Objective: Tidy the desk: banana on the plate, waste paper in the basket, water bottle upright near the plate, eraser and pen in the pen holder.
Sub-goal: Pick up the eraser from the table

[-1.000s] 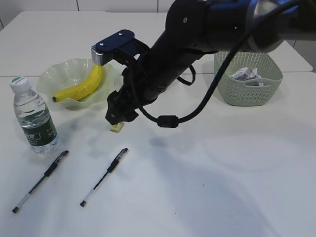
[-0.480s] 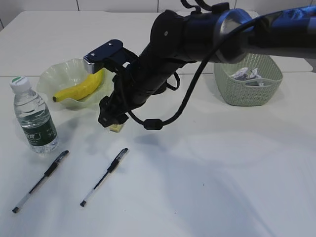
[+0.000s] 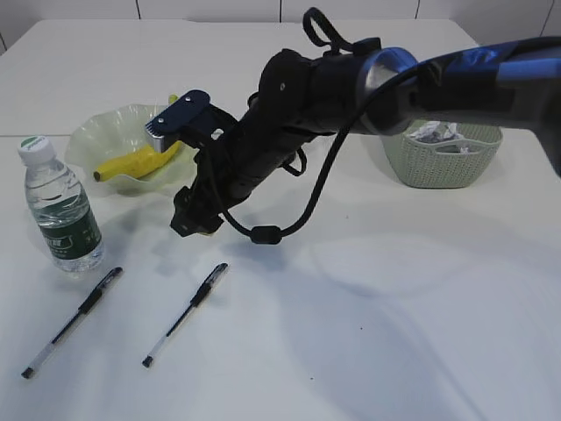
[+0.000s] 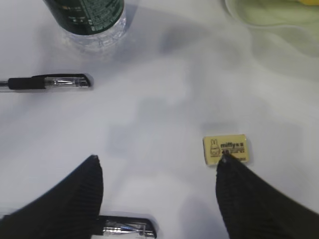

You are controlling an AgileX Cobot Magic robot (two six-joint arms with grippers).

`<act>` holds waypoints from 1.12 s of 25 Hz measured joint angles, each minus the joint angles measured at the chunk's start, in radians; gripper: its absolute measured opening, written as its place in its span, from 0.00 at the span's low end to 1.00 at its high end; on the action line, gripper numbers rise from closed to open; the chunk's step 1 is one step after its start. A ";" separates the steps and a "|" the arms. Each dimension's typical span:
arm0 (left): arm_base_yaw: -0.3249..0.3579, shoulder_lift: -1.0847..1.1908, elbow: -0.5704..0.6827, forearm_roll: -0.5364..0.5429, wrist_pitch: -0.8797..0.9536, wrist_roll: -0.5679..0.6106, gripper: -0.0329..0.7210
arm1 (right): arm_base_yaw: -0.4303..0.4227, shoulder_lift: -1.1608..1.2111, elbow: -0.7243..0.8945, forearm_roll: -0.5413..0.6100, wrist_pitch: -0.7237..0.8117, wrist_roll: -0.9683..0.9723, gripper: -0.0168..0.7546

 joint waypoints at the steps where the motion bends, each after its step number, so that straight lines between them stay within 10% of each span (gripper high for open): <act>1: 0.000 0.000 0.000 -0.002 0.000 0.000 0.65 | 0.000 0.007 -0.001 0.002 -0.006 -0.010 0.70; 28: 0.000 0.000 0.000 -0.031 0.046 0.002 0.65 | 0.000 0.142 -0.016 0.003 -0.179 -0.046 0.68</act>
